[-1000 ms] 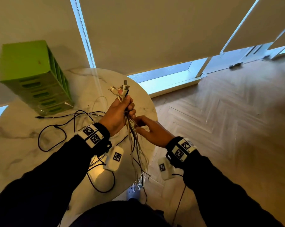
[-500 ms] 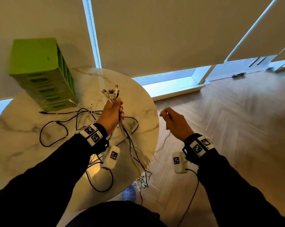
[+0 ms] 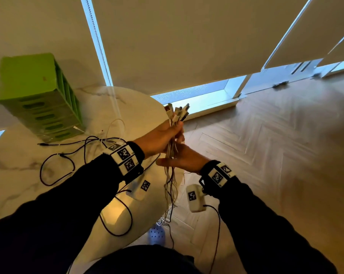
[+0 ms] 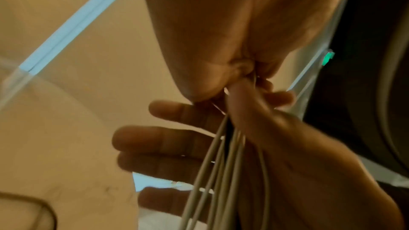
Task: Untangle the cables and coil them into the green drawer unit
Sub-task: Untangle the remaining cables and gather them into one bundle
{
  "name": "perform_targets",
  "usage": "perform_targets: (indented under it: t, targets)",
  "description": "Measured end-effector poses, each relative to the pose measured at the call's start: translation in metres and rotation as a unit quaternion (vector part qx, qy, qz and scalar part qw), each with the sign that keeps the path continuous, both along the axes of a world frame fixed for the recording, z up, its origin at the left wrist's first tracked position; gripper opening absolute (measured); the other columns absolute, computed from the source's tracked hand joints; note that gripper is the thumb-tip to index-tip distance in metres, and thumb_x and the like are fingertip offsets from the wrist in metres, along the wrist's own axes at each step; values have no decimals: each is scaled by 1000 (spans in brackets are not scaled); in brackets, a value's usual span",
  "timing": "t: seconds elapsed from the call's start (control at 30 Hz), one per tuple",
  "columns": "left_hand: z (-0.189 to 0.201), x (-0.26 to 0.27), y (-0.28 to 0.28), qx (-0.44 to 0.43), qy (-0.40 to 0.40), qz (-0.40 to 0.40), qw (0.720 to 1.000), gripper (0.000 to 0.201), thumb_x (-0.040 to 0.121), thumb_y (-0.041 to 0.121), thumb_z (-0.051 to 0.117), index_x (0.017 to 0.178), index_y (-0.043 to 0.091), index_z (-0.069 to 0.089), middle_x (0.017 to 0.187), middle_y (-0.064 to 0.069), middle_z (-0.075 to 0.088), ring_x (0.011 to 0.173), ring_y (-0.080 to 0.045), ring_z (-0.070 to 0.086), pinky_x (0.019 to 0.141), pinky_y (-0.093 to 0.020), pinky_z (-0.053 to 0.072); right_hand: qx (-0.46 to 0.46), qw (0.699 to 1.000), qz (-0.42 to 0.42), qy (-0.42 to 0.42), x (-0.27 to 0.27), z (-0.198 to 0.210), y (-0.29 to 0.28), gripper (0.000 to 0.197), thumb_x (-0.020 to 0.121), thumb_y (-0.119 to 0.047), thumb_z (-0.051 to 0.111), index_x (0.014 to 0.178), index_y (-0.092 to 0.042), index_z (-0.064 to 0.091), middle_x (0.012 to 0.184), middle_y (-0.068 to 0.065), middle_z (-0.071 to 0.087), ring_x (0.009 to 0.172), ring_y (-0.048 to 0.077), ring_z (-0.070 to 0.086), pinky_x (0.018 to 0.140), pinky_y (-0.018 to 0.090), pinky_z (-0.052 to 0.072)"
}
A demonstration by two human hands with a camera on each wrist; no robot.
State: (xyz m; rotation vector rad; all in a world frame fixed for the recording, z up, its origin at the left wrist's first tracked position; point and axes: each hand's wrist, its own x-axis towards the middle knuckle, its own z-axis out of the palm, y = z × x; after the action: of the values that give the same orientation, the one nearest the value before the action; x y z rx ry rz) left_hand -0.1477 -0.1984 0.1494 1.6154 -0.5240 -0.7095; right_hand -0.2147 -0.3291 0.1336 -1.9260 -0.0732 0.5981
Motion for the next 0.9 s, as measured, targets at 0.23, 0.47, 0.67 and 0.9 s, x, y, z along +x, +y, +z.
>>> perform_targets:
  t: [0.23, 0.47, 0.67, 0.9]
  targets:
    - [8, 11, -28, 110, -128, -47, 985, 27, 103, 46, 50, 117, 26, 61, 117, 0, 66, 114, -20, 60, 104, -40, 44, 152, 975, -164, 0, -14, 0, -22, 11, 101, -15, 53, 91, -9, 50, 62, 0, 43, 55, 16, 41, 63, 36, 41]
    - [6, -4, -71, 16, 204, 0, 979, 29, 92, 29, 70, 104, 3, 70, 95, -2, 74, 85, -17, 65, 83, -30, 53, 89, 978, -188, 27, -36, 1, -51, 31, 104, -26, 47, 77, -16, 37, 60, -1, 33, 52, 14, 29, 54, 30, 32]
    - [-1, -14, -100, 46, 20, 17, 999, 35, 98, 47, 58, 102, 13, 67, 92, -3, 69, 80, -16, 62, 82, -34, 51, -14, 986, -161, 46, -36, 5, -82, 33, 103, -22, 47, 89, 0, 69, 89, 13, 76, 85, 22, 73, 85, 31, 55]
    - [-5, 6, -104, 106, -149, -26, 983, 32, 96, 58, 54, 105, 30, 68, 96, 3, 71, 93, -14, 65, 92, -40, 52, -30, 976, -214, -6, -35, 1, -79, 35, 106, -33, 44, 82, -10, 52, 67, 6, 60, 60, 19, 60, 65, 31, 50]
